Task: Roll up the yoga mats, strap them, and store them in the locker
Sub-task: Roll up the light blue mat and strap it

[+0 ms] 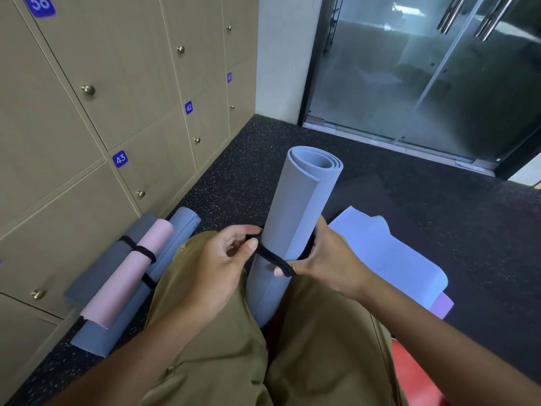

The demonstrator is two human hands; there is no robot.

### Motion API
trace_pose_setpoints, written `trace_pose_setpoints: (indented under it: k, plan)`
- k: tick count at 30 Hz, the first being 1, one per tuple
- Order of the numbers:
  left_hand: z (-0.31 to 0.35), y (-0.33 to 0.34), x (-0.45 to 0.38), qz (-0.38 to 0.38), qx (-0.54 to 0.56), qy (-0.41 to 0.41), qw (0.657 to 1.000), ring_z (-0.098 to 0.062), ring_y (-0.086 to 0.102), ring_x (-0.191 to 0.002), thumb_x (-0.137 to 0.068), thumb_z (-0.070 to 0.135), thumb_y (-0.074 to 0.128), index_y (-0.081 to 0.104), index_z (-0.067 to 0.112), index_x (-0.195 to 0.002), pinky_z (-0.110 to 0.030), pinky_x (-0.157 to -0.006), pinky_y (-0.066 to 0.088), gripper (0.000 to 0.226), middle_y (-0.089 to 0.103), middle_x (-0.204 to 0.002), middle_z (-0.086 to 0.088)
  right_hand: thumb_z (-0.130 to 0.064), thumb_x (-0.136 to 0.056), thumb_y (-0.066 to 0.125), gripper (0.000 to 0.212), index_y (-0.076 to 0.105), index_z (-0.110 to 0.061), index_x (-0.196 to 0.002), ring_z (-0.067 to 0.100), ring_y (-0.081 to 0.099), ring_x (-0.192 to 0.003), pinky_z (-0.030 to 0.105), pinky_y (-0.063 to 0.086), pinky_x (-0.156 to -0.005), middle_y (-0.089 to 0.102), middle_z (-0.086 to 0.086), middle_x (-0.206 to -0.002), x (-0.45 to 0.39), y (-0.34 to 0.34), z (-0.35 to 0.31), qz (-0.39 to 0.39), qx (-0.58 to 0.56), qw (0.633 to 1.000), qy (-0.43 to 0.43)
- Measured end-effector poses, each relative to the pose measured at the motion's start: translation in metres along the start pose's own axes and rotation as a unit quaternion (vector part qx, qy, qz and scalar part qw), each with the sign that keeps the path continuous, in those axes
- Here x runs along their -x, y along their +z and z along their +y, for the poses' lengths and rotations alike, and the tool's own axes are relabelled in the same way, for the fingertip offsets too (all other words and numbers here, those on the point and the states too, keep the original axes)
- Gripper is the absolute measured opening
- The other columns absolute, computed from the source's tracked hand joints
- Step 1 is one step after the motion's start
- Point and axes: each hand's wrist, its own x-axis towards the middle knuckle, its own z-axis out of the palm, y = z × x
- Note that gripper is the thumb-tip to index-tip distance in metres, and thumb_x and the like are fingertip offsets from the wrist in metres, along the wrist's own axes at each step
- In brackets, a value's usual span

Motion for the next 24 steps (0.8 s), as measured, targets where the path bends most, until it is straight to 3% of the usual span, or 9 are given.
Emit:
trace_pose_setpoints:
  k: [3, 5, 7, 9, 11, 14, 16, 20, 24]
  plan:
    - [0.005, 0.005, -0.002, -0.008, -0.005, -0.001, 1.000, 0.002, 0.063, -0.095, -0.097, 0.007, 0.067, 0.071, 0.019, -0.109, -0.011, -0.084, 0.045, 0.018, 0.072, -0.102, 0.002, -0.020, -0.065, 0.097, 0.084, 0.046, -0.035, -0.130, -0.014, 0.058, -0.109, 0.003, 0.044, -0.081, 0.064, -0.018, -0.123, -0.002, -0.002, 0.002, 0.005, -0.013, 1.000, -0.006]
    - [0.006, 0.005, -0.005, -0.017, -0.024, 0.004, 1.000, -0.002, 0.062, -0.090, -0.096, 0.012, 0.069, 0.068, 0.018, -0.107, -0.012, -0.080, 0.046, 0.013, 0.071, -0.098, 0.000, -0.007, -0.073, 0.090, 0.069, 0.048, -0.038, -0.118, -0.015, 0.059, -0.103, 0.003, 0.045, -0.078, 0.064, -0.010, -0.121, -0.003, -0.006, 0.003, -0.004, -0.027, 1.000, -0.015]
    - [0.009, 0.003, -0.006, -0.026, -0.067, 0.020, 0.997, -0.011, 0.063, -0.089, -0.094, 0.016, 0.072, 0.065, 0.017, -0.107, -0.016, -0.079, 0.049, 0.015, 0.070, -0.098, -0.002, -0.010, -0.081, 0.085, 0.066, 0.044, -0.047, -0.119, -0.009, 0.052, -0.119, 0.006, 0.045, -0.088, 0.053, -0.004, -0.133, -0.004, -0.011, 0.006, -0.021, -0.035, 0.999, -0.021]
    - [0.010, 0.001, -0.008, -0.042, -0.097, 0.033, 0.994, -0.010, 0.065, -0.097, -0.094, 0.017, 0.072, 0.064, 0.019, -0.116, -0.017, -0.087, 0.052, 0.023, 0.069, -0.109, 0.001, -0.022, -0.082, 0.082, 0.070, 0.039, -0.057, -0.125, 0.008, 0.044, -0.136, 0.021, 0.044, -0.106, 0.045, -0.005, -0.142, -0.006, -0.015, 0.010, -0.050, -0.039, 0.998, -0.027]
    - [0.009, 0.001, -0.012, -0.079, -0.103, 0.041, 0.991, -0.006, 0.063, -0.115, -0.098, 0.020, 0.068, 0.061, 0.021, -0.128, -0.018, -0.097, 0.050, 0.031, 0.068, -0.123, 0.006, -0.026, -0.084, 0.079, 0.068, 0.039, -0.050, -0.133, 0.006, 0.043, -0.137, 0.026, 0.043, -0.109, 0.044, -0.004, -0.144, -0.005, -0.018, 0.014, -0.072, -0.057, 0.995, -0.027]
    - [0.000, 0.003, -0.019, -0.152, -0.028, 0.023, 0.988, -0.007, 0.057, -0.131, -0.099, 0.028, 0.064, 0.057, 0.022, -0.137, -0.021, -0.104, 0.047, 0.039, 0.066, -0.135, 0.008, -0.020, -0.093, 0.075, 0.058, 0.043, -0.029, -0.141, -0.006, 0.053, -0.121, 0.018, 0.046, -0.097, 0.054, -0.009, -0.138, -0.006, -0.025, 0.014, -0.064, -0.112, 0.992, -0.013]
    - [-0.005, 0.007, -0.024, -0.168, -0.008, 0.017, 0.986, -0.007, 0.058, -0.129, -0.098, 0.026, 0.067, 0.055, 0.021, -0.138, -0.018, -0.100, 0.047, 0.042, 0.065, -0.136, 0.009, -0.026, -0.093, 0.074, 0.054, 0.047, -0.028, -0.140, -0.004, 0.058, -0.117, 0.023, 0.048, -0.095, 0.062, -0.016, -0.130, -0.008, -0.030, 0.016, -0.041, -0.114, 0.993, -0.007]
    - [-0.010, 0.017, -0.037, -0.176, -0.010, 0.017, 0.984, -0.006, 0.058, -0.129, -0.093, 0.029, 0.074, 0.050, 0.022, -0.141, -0.018, -0.098, 0.048, 0.054, 0.064, -0.136, 0.013, -0.038, -0.094, 0.071, 0.042, 0.055, -0.032, -0.132, 0.008, 0.062, -0.119, 0.040, 0.050, -0.103, 0.066, -0.015, -0.128, -0.015, -0.033, 0.018, 0.002, -0.110, 0.994, -0.011]
    - [-0.008, 0.023, -0.052, -0.159, -0.024, 0.023, 0.987, -0.008, 0.059, -0.129, -0.083, 0.045, 0.075, 0.048, 0.030, -0.141, -0.036, -0.104, 0.051, 0.065, 0.063, -0.137, 0.012, -0.024, -0.098, 0.068, 0.035, 0.056, -0.024, -0.131, 0.014, 0.065, -0.112, 0.031, 0.055, -0.090, 0.067, -0.010, -0.126, -0.026, -0.036, 0.015, 0.015, -0.138, 0.990, -0.037]
